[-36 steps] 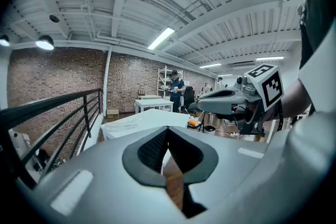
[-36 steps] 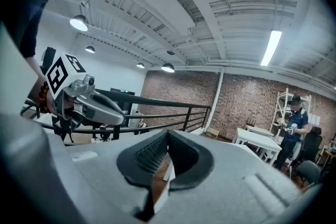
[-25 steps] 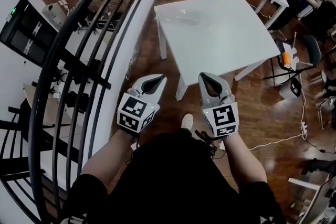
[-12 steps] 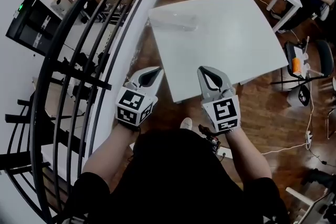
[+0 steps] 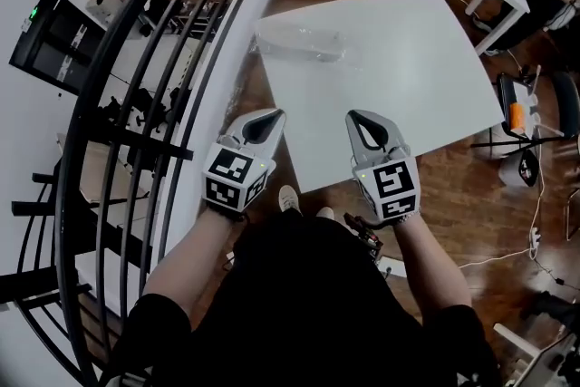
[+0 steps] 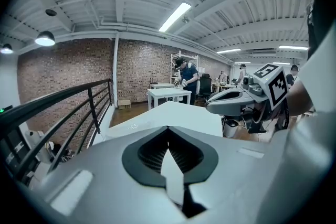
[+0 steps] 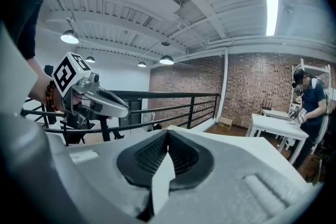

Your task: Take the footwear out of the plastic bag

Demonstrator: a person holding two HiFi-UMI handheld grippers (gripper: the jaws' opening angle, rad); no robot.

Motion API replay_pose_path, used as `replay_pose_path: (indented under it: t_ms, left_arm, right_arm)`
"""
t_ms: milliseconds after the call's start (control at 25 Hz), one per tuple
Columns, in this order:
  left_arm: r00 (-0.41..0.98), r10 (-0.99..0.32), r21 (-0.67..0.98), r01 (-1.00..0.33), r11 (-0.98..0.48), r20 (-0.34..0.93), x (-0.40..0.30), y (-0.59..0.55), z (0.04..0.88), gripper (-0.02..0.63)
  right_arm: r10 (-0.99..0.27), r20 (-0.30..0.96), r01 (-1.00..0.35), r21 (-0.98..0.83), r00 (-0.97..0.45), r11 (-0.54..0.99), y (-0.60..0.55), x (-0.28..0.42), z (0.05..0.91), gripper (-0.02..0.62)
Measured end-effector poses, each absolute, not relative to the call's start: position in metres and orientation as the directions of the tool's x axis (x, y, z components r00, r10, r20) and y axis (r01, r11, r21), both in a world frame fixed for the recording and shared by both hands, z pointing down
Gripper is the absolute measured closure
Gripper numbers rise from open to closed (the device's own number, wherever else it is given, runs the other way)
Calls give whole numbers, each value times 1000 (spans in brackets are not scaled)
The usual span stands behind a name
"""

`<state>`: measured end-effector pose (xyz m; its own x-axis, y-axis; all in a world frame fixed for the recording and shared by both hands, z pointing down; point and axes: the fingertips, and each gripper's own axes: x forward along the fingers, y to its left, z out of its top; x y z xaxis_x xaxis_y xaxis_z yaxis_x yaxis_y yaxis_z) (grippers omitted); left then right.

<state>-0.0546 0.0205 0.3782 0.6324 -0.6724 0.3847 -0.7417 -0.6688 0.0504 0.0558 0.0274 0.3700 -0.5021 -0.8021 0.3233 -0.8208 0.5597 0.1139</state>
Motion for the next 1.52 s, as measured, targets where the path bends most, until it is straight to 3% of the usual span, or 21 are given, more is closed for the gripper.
replay_pose_path:
  t_ms: [680,1000,1200,1520]
  left_arm:
    - [688,-623,101,-697,-710,371,-82,-84,397,589]
    - [653,-645,282,-755,-592,397,-102,-139,425,485]
    - [634,-685,482,-755,-445,359,-105,-176,454,412]
    - [511,-757,607,-771,-195,406,-150,-209,503,319]
  right_arm:
    - [-783,481,-878,56,-394,476,-43,64,390,568]
    - [-715,526,-869,-104,-461,484,-98,94,421,549]
    - [-642,556,-848,-295,-528,441,-144,138,465,538]
    - [-524,614,-807,-465,-590,364,-200,162,529,538]
